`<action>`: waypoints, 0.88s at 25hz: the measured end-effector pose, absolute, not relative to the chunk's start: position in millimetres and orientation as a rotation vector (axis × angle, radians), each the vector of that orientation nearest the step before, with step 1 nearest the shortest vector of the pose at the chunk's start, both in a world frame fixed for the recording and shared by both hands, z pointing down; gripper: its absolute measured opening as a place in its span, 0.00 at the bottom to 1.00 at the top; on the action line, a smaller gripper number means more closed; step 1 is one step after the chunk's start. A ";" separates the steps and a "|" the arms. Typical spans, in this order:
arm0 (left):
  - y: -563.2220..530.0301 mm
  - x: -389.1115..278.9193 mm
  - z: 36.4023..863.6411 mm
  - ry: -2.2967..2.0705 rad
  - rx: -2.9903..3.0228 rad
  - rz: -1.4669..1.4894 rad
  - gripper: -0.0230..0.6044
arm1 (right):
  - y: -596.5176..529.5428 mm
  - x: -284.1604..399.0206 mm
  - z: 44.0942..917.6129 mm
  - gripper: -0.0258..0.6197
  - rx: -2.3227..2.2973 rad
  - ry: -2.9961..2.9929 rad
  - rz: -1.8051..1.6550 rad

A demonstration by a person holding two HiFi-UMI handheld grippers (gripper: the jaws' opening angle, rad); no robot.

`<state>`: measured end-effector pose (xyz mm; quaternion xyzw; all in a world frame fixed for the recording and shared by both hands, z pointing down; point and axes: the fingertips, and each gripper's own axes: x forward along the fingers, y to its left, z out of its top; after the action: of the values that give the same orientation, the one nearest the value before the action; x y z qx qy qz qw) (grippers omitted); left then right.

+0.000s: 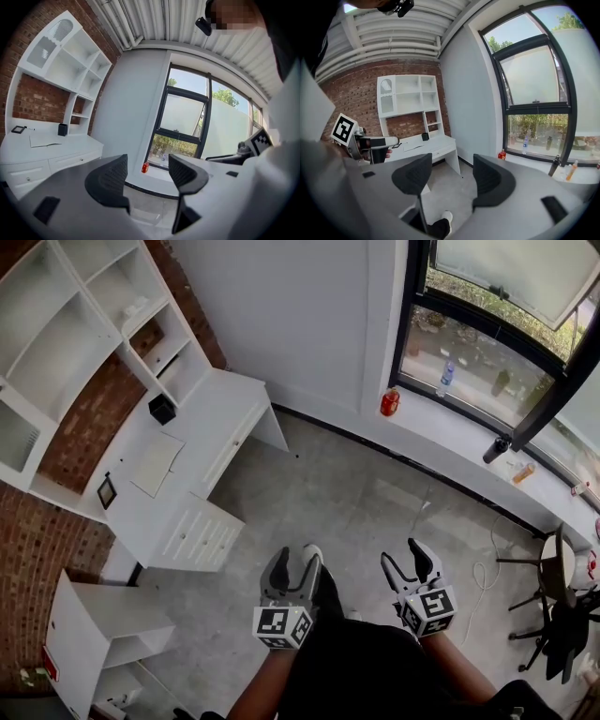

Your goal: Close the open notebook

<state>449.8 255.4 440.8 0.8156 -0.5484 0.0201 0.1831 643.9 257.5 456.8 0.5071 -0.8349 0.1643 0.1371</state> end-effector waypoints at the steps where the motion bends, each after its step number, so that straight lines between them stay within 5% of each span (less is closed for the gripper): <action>1: 242.5 447.5 440.4 -1.550 2.301 0.048 0.44 | 245.4 640.1 460.3 0.44 1.459 -2.410 0.486; 22: -16.1 305.7 431.6 -1.573 2.248 0.076 0.44 | -63.5 470.0 429.6 0.44 1.254 -2.487 0.467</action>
<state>305.7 -16.1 431.6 0.8029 -0.5619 0.0270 0.1972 470.0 -63.5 429.6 0.4385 -0.8695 0.1632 0.1581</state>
